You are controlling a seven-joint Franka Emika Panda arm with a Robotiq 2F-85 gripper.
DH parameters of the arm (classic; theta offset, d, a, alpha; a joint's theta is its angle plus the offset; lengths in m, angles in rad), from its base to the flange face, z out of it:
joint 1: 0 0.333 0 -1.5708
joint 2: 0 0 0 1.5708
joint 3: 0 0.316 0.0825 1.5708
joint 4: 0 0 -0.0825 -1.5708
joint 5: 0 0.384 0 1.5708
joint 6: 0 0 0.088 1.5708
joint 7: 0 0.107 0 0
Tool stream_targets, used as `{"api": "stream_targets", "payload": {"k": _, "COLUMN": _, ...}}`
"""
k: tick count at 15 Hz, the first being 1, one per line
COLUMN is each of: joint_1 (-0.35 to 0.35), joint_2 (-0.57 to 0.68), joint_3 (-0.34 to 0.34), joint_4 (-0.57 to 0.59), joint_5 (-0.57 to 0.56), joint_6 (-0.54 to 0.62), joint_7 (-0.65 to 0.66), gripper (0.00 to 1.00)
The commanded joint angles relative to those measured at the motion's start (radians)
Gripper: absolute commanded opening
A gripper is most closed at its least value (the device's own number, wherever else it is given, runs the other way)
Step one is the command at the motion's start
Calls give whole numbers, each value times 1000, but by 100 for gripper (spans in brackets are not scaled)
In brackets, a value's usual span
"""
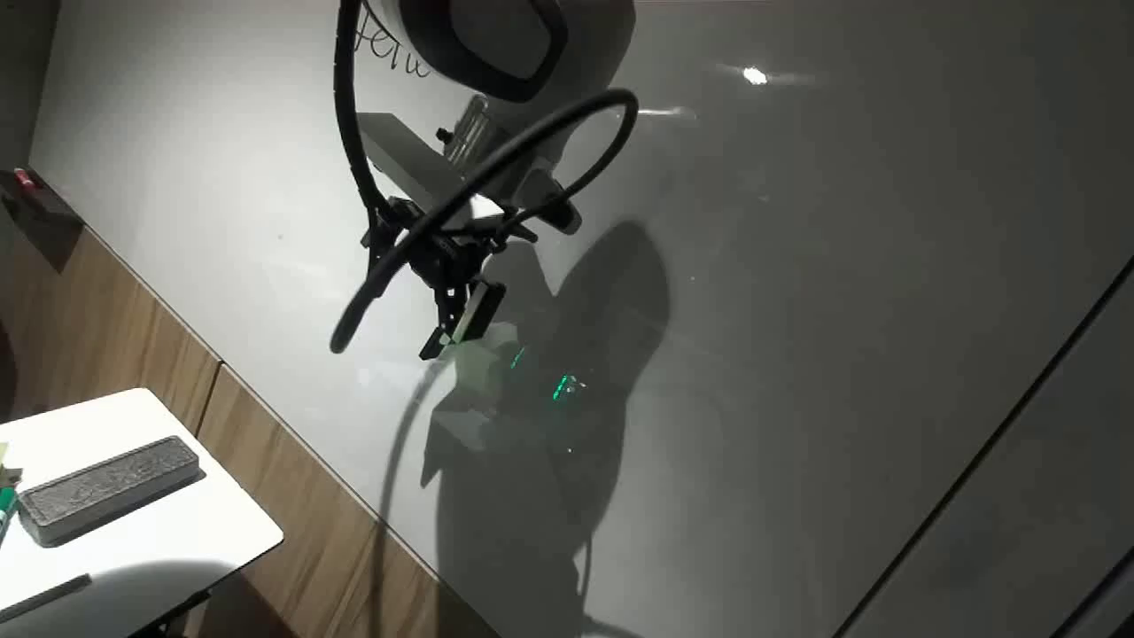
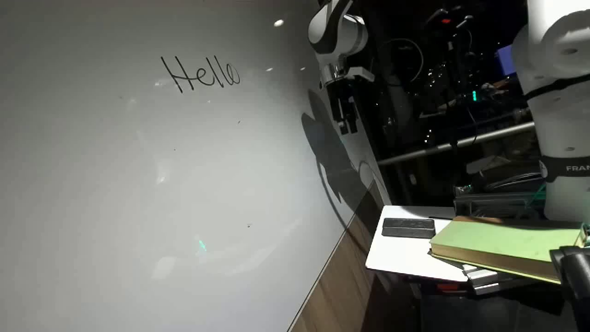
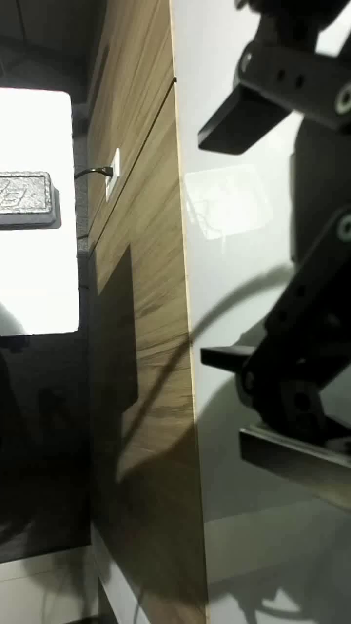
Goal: Erase the words on the whiteboard
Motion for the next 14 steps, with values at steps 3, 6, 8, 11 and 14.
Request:
{"api": "stream_targets", "payload": {"k": 3, "joint_1": -36, "joint_2": 3, "joint_3": 34, "joint_4": 5, "joint_5": 9, "joint_6": -3, "joint_7": -7, "gripper": 100}}
{"api": "stream_targets", "payload": {"k": 6, "joint_1": -37, "joint_2": -9, "joint_3": 50, "joint_4": -30, "joint_5": 15, "joint_6": 30, "joint_7": 1, "gripper": 100}}
{"api": "stream_targets", "payload": {"k": 8, "joint_1": -37, "joint_2": -48, "joint_3": 70, "joint_4": -99, "joint_5": 10, "joint_6": 96, "joint_7": 11, "gripper": 100}}
{"api": "stream_targets", "payload": {"k": 11, "joint_1": -40, "joint_2": -136, "joint_3": 104, "joint_4": -269, "joint_5": -12, "joint_6": 277, "joint_7": 32, "gripper": 100}}
{"api": "stream_targets", "payload": {"k": 14, "joint_1": -41, "joint_2": -236, "joint_3": 148, "joint_4": -453, "joint_5": -46, "joint_6": 419, "joint_7": 92, "gripper": 100}}
